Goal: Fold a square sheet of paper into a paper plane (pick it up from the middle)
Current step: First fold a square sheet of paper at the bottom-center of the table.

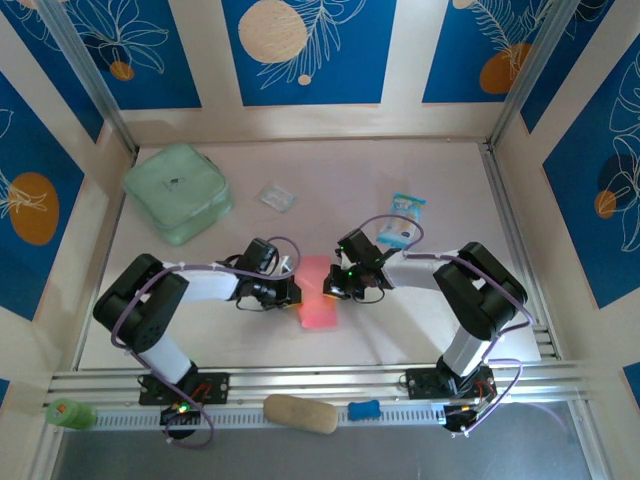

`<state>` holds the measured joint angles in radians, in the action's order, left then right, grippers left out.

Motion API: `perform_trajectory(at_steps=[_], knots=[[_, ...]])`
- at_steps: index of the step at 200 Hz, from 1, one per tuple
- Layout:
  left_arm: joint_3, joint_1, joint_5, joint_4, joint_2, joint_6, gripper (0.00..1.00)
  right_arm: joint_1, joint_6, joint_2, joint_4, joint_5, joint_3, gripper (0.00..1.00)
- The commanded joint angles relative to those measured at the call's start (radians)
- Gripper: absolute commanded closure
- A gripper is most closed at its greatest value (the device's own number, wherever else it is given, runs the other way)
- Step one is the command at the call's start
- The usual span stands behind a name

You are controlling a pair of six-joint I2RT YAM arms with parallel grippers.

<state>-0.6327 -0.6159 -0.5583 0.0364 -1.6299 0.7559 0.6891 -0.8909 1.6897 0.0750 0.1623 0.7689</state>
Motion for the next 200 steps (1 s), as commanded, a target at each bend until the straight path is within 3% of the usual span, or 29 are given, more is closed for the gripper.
perform_trajectory(at_steps=[1, 62, 123, 162, 200], knots=[[0.024, -0.007, 0.042, -0.117, 0.023, -0.027, 1.00, 0.015, -0.010, 0.028, 0.142, -0.042, -0.055, 1.00], [-0.001, -0.022, -0.056, -0.002, 0.113, 0.123, 1.00, 0.016, -0.010, 0.025, 0.149, -0.046, -0.051, 1.00], [0.083, -0.042, -0.066, 0.063, 0.047, 0.125, 1.00, 0.016, -0.011, 0.021, 0.155, -0.048, -0.051, 1.00], [0.148, -0.041, -0.015, 0.009, 0.019, 0.042, 1.00, 0.016, -0.014, 0.018, 0.154, -0.052, -0.059, 1.00], [0.151, -0.042, -0.002, -0.007, 0.078, 0.046, 1.00, 0.016, -0.012, 0.015, 0.161, -0.054, -0.057, 1.00]])
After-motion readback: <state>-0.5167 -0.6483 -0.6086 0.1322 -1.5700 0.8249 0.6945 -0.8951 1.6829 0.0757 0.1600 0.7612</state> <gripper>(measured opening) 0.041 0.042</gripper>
